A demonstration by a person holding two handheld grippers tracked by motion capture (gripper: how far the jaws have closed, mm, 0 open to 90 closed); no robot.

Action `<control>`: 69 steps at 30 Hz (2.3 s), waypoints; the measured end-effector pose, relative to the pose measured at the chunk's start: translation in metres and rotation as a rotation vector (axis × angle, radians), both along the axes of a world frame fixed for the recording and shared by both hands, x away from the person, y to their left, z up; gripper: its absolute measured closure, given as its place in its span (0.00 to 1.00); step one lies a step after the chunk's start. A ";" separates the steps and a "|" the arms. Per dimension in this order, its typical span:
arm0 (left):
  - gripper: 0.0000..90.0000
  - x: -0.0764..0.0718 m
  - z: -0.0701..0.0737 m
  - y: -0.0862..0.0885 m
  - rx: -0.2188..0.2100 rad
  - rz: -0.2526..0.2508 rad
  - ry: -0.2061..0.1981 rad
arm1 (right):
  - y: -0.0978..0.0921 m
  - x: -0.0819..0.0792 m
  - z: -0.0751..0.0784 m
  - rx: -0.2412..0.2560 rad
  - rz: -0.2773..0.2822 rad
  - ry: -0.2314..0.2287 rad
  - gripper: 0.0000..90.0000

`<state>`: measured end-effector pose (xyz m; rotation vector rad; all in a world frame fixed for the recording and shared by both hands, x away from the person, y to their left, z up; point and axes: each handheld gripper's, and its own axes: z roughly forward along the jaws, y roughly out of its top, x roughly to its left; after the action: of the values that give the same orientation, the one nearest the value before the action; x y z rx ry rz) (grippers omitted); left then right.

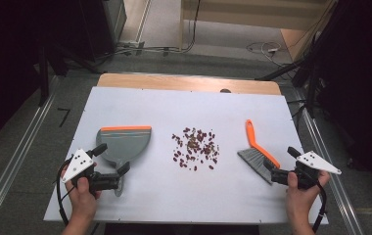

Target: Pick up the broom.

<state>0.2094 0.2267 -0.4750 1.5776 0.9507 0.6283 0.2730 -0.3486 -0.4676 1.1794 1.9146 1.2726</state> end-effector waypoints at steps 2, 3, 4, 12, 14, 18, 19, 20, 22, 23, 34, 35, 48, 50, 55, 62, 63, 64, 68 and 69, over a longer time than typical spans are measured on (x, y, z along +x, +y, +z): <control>0.00 -0.001 0.001 0.000 0.000 -0.001 -0.003 | -0.001 0.000 0.002 -0.001 -0.002 -0.002 0.00; 0.00 -0.001 0.001 0.000 -0.003 0.000 -0.006 | -0.001 0.001 0.005 0.005 0.000 -0.001 0.00; 0.00 -0.001 0.001 0.000 -0.006 -0.001 -0.006 | -0.001 0.001 0.005 0.005 0.000 -0.001 0.00; 0.00 -0.002 0.001 0.000 0.011 0.002 -0.007 | 0.006 0.013 0.039 -0.008 0.085 -0.015 0.00; 0.00 -0.002 0.000 -0.001 0.021 0.003 -0.006 | 0.012 0.017 0.049 -0.042 0.093 -0.014 0.00; 0.00 -0.001 0.001 -0.002 0.025 0.006 -0.007 | 0.019 0.029 0.061 -0.072 0.083 0.000 0.00; 0.00 -0.001 0.000 -0.002 0.025 0.002 -0.007 | 0.019 0.029 0.061 -0.072 0.083 0.000 0.00; 0.00 0.000 0.000 -0.002 0.026 0.003 -0.005 | 0.019 0.033 0.063 -0.064 0.087 0.004 0.00; 0.00 0.000 0.000 -0.002 0.022 0.003 -0.002 | 0.020 0.042 0.067 -0.055 0.082 0.032 0.00; 0.00 0.000 0.000 -0.002 0.026 0.003 -0.001 | 0.021 0.047 0.069 -0.050 0.082 0.041 0.00; 0.00 0.001 -0.002 -0.004 0.029 -0.010 0.003 | 0.043 0.099 0.076 -0.111 0.081 0.203 0.03; 0.00 0.001 -0.002 -0.004 0.028 -0.009 0.004 | 0.044 0.103 0.072 -0.109 0.083 0.231 0.04; 0.00 0.000 -0.003 -0.004 0.032 -0.019 0.009 | 0.055 0.132 0.021 -0.256 -0.052 0.536 0.55; 0.00 0.000 -0.003 -0.004 0.033 -0.018 0.010 | 0.052 0.133 0.017 -0.217 -0.035 0.573 0.58; 0.00 0.000 -0.003 -0.005 0.034 -0.023 0.009 | 0.051 0.131 0.010 -0.185 -0.034 0.597 0.68; 0.00 0.000 -0.003 -0.007 0.038 -0.028 0.007 | 0.058 0.132 0.000 -0.251 -0.073 0.663 0.69; 0.00 0.000 -0.003 -0.007 0.039 -0.028 0.007 | 0.059 0.132 -0.003 -0.264 -0.077 0.681 0.69; 0.00 0.000 -0.003 -0.007 0.039 -0.028 0.007 | 0.059 0.132 -0.003 -0.264 -0.077 0.681 0.69; 0.00 0.000 -0.003 -0.007 0.039 -0.028 0.007 | 0.063 0.131 -0.007 -0.297 -0.097 0.676 0.71; 0.00 0.000 -0.003 -0.007 0.041 -0.028 0.008 | 0.066 0.130 -0.008 -0.317 -0.105 0.669 0.71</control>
<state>0.2092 0.2194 -0.4780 1.6279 0.9249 0.6259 0.4026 -0.2825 -0.4752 1.6316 2.3551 0.5078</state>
